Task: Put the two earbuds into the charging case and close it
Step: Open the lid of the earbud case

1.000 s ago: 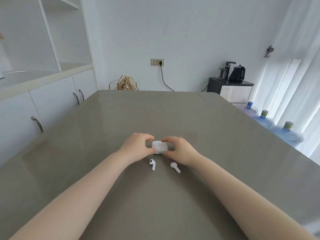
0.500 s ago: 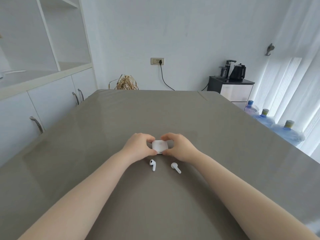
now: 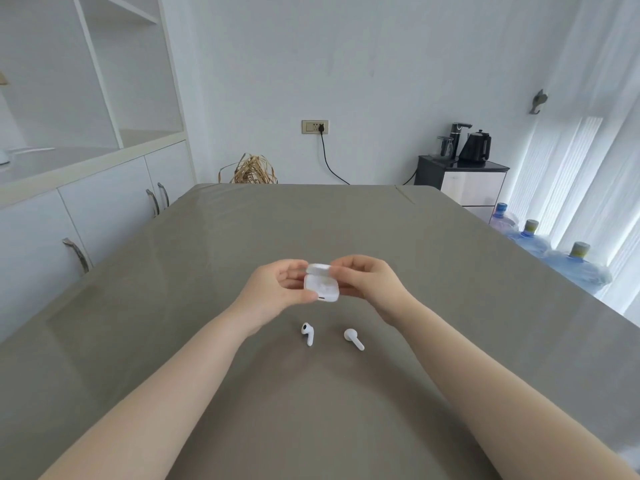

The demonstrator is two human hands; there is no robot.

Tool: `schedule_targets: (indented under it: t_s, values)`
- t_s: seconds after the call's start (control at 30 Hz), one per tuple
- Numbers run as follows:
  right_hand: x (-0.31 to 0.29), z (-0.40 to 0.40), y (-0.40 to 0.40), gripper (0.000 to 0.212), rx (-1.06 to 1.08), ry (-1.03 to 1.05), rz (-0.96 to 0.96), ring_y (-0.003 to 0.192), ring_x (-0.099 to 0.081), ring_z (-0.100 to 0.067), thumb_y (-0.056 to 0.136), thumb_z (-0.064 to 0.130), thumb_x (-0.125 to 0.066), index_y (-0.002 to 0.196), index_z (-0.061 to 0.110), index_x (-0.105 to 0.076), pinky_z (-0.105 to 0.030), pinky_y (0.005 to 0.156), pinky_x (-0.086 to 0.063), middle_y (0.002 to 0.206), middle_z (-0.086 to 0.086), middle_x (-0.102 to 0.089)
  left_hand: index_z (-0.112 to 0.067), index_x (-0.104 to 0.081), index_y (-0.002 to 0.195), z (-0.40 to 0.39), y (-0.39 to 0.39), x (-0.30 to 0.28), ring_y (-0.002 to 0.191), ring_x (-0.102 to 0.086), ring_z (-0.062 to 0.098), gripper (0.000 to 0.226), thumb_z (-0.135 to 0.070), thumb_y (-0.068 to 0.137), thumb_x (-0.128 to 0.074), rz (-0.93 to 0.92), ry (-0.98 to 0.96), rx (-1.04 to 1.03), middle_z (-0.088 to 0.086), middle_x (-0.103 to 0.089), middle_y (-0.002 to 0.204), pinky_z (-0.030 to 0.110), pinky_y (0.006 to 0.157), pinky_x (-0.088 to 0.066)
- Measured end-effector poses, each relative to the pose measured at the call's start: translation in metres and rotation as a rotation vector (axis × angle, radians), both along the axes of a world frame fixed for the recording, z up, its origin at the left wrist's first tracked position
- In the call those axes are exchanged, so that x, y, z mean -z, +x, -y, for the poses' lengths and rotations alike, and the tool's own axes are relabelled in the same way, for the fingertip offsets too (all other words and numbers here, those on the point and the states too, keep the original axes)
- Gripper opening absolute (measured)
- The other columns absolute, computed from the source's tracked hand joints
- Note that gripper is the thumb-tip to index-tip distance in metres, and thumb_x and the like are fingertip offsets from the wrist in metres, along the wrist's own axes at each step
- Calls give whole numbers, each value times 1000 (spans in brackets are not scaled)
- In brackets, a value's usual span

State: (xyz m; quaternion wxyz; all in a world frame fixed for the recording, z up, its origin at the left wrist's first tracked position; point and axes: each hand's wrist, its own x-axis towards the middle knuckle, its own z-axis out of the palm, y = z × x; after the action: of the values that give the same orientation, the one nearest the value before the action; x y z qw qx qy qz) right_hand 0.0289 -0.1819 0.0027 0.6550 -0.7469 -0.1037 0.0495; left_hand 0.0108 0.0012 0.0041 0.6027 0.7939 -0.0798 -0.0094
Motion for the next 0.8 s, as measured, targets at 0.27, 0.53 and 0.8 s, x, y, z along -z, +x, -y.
schedule_targets:
  t_s: [0.27,0.53,0.8]
  values:
    - [-1,-8,11,27,213,-121,-52,67,-65,-18,87,34,-58,84,9,-68,-28,72,-53,77,-6,-69,-19,-47,129,5,1,9,108,-57,10,67,-17,69,-77,72,250,-39,-8,-69,111,29,99,-39]
    - [3,-20,20,51,277,-434,-66,60,-32,-21,84,39,-55,90,-11,-61,-28,54,-22,69,-26,-60,-23,-56,105,5,7,20,100,-58,9,41,-20,69,-76,33,379,-81,-7,-69,113,19,73,-37]
    - [4,-20,19,43,233,-541,-60,58,-38,-19,86,39,-52,91,-1,-66,-28,54,-29,64,-6,-48,-22,-61,104,1,7,21,105,-51,3,32,-25,74,-70,56,447,-44,-10,-62,112,23,86,-36]
